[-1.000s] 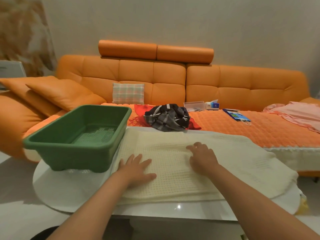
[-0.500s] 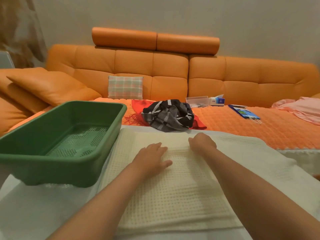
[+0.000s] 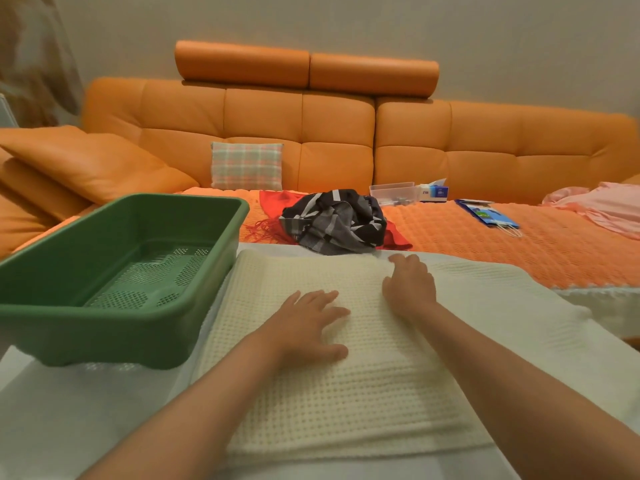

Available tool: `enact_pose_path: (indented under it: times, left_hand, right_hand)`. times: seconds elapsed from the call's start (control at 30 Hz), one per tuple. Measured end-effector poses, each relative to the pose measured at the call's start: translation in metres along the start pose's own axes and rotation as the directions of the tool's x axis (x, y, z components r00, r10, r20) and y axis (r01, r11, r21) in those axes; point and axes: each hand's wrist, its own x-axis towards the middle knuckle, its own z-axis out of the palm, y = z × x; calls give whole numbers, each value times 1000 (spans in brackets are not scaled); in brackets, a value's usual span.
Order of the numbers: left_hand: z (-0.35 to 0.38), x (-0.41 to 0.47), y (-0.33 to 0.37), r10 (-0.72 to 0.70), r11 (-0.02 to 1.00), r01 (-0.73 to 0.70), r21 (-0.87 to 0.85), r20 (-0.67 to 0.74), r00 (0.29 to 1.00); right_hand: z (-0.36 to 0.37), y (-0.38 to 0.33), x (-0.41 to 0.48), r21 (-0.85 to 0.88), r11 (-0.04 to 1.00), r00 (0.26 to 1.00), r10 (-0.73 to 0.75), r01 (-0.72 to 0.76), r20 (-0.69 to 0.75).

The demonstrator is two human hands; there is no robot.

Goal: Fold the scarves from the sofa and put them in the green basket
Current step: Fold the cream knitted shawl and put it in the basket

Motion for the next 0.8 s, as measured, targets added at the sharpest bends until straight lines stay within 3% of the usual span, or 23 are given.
enact_pose_path:
  times: [0.1, 0.27, 0.4, 0.5, 0.6, 0.73, 0.8]
  left_hand:
    - [-8, -22, 23, 83, 994, -87, -70, -60, 995]
    - [-22, -64, 54, 108, 994, -109, 6, 77, 991]
    - [-29, -89, 60, 103, 993, -112, 48, 155, 983]
    - [-33, -100, 62, 60, 995, -77, 66, 223, 973]
    - [-32, -106, 61, 27, 999, -39, 37, 280, 960]
    - [-32, -115, 59, -25, 996, 46, -73, 272, 962]
    - [-36, -123, 59, -33, 986, 81, -143, 310, 950]
  right_hand:
    - [-11, 1, -36, -34, 999, 998, -30, 32, 57]
    - [-32, 11, -93, -153, 976, 952, 189, -155, 242]
    - [-48, 12, -119, -136, 989, 929, 109, -64, 355]
    - [-57, 12, -130, -13, 1000, 961, 19, -16, 277]
    - [-67, 15, -128, 57, 997, 974, 39, -52, 224]
    - [-66, 19, -142, -160, 986, 946, -1, 55, 323]
    - [-66, 16, -150, -309, 943, 956, -29, 123, 291]
